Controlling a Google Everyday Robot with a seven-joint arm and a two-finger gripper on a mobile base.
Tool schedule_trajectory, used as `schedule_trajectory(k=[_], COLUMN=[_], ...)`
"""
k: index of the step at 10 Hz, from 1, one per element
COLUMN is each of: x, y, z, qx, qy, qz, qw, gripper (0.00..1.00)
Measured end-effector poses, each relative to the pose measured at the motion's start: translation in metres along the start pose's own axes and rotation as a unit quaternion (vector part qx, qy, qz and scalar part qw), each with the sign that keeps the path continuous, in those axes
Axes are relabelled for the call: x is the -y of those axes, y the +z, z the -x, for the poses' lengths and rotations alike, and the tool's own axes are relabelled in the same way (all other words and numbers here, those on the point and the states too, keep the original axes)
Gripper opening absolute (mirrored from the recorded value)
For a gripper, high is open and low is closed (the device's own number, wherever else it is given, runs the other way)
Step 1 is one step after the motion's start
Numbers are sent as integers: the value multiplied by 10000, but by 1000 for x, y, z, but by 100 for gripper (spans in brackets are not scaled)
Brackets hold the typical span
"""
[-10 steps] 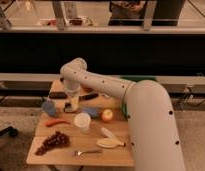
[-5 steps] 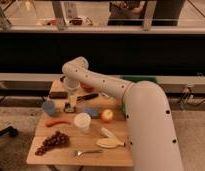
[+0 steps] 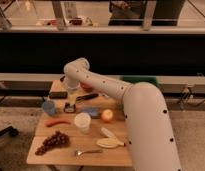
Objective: Place eraser in metal cup
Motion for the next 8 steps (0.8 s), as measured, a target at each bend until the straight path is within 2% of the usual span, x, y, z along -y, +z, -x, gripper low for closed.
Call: schedule_trajectory(k=[3,8], x=[13,32], y=[9,26], z=[6,18], qx=[42,93], qy=[-18,-135], qz=[-77,-98], qw=[10000,9998], gripper=[80,80])
